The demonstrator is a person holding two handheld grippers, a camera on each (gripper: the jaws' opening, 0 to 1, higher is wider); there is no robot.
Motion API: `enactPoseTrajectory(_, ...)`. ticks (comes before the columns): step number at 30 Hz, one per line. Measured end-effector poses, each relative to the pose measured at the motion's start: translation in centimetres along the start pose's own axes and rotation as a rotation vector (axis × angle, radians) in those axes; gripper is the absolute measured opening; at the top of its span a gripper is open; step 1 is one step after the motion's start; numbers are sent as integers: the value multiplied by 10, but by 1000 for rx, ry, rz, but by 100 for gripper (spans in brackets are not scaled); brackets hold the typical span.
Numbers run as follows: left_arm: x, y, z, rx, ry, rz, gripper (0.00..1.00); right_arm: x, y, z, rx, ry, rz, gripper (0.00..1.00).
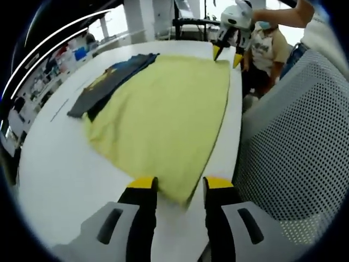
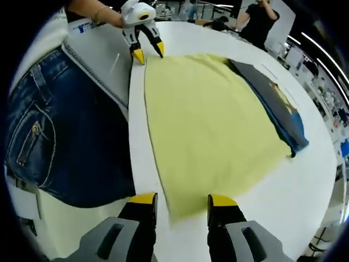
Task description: Fold the garment on the visible template until the final outline fits inside the template.
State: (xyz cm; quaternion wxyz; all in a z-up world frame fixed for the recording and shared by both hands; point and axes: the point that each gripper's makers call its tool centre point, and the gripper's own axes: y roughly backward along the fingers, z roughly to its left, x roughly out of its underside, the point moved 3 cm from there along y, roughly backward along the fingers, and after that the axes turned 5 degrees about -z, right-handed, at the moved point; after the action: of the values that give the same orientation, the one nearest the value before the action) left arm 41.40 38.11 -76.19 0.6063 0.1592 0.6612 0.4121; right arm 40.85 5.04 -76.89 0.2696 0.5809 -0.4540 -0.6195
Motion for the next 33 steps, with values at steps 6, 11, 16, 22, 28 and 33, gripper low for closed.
enactPoseTrajectory(6, 0, -2, 6, 30, -16, 70, 30, -4, 1, -3, -17, -9, 1, 25)
enactPoseTrajectory(11, 2, -4, 10, 44, -2, 91, 27, -3, 1, -4, -25, 12, 21, 12)
enactPoseTrajectory(16, 3, -5, 9, 61, 2, 110, 22, -4, 1, -6, -25, -5, 25, 9)
enactPoseTrajectory(22, -1, -8, 10, 73, -20, 149, 17, -5, -1, -11, -25, -16, 28, 5)
enactPoseTrajectory(28, -3, -9, 9, 80, -35, 203, 14, -3, -2, -15, -29, -61, 18, 2)
enactPoseTrajectory(33, -3, -10, 13, 59, -48, 213, 3, -1, -2, -15, -33, -65, 11, 1)
